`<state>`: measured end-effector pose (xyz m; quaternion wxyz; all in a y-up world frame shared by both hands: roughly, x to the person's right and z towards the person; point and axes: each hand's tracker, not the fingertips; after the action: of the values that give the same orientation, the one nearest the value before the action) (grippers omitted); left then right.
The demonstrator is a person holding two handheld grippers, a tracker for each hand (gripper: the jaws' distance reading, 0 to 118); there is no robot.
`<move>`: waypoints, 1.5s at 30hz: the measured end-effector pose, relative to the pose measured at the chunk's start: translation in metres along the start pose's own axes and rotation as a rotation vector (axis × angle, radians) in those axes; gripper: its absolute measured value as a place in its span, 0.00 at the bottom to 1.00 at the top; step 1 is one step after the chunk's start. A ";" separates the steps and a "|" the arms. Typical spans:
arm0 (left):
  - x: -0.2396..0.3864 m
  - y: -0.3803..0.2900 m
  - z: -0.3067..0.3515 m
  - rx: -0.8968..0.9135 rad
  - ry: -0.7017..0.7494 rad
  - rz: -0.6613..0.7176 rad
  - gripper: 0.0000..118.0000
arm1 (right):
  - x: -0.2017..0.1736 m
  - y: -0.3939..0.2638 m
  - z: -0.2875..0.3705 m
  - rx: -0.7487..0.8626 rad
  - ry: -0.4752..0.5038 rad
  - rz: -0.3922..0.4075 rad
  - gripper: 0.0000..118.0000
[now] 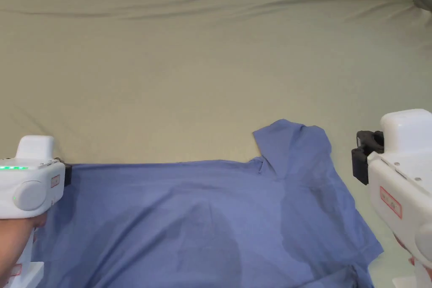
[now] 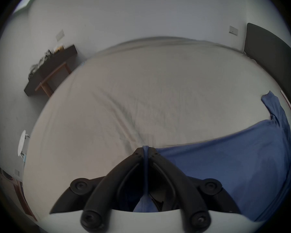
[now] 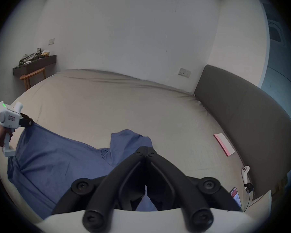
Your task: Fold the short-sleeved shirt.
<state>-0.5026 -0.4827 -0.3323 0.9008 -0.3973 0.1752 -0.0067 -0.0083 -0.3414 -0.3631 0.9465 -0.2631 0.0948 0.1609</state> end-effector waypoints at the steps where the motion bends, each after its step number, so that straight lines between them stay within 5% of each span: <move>1: 0.002 0.003 0.011 0.025 0.000 -0.023 0.01 | 0.004 0.000 -0.010 -0.035 0.014 -0.003 0.00; 3: 0.008 0.006 0.040 0.081 0.006 -0.059 0.01 | 0.012 -0.001 -0.032 -0.097 0.037 -0.039 0.04; 5: 0.012 0.007 0.063 0.123 0.017 -0.087 0.01 | 0.019 -0.006 -0.061 -0.183 0.065 -0.066 0.41; 6: 0.012 0.007 0.074 0.149 0.017 -0.097 0.01 | 0.022 -0.011 -0.080 -0.264 0.078 -0.070 0.79; 7: 0.013 0.007 0.083 0.151 0.013 -0.107 0.01 | 0.023 -0.017 -0.100 -0.343 0.084 -0.065 0.96; 8: 0.015 0.006 0.092 0.166 0.018 -0.116 0.01 | 0.025 -0.028 -0.119 -0.395 0.093 -0.070 1.00; 11: 0.016 0.002 0.109 0.188 0.019 -0.133 0.01 | 0.028 -0.052 -0.162 -0.501 0.026 -0.078 0.89; 16: 0.014 -0.004 0.117 0.183 0.020 -0.154 0.01 | 0.025 -0.080 -0.201 -0.588 0.049 -0.124 0.82; 17: 0.014 -0.005 0.116 0.177 0.022 -0.155 0.01 | 0.022 -0.082 -0.201 -0.581 0.050 -0.121 0.62; 18: 0.012 -0.006 0.113 0.171 0.022 -0.155 0.01 | 0.021 -0.082 -0.200 -0.562 0.069 -0.113 0.11; 19: 0.011 -0.007 0.112 0.162 0.020 -0.152 0.01 | 0.018 -0.081 -0.198 -0.534 0.128 -0.113 0.01; 20: 0.010 -0.008 0.111 0.156 0.016 -0.146 0.01 | 0.014 -0.079 -0.195 -0.520 0.223 -0.158 0.01; 21: 0.010 -0.009 0.110 0.149 0.016 -0.142 0.01 | 0.012 -0.077 -0.191 -0.511 0.155 -0.137 0.01; 23: 0.007 -0.012 0.109 0.137 0.021 -0.136 0.01 | 0.007 -0.075 -0.184 -0.489 0.127 0.002 0.01; 30: -0.006 -0.009 0.140 0.147 0.024 -0.123 0.01 | 0.041 -0.038 -0.119 -0.413 0.191 -0.112 0.01; 38: -0.028 -0.017 0.189 0.075 0.026 -0.146 0.01 | 0.055 -0.013 -0.004 -0.388 0.238 -0.038 0.01; 45: -0.040 -0.069 0.225 0.018 0.012 -0.170 0.01 | 0.050 -0.053 0.055 -0.466 0.294 0.044 0.01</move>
<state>-0.4594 -0.3633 -0.1298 0.8995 -0.4024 0.1465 -0.0871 0.0624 -0.3429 -0.3053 0.8329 -0.4920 0.1974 0.1587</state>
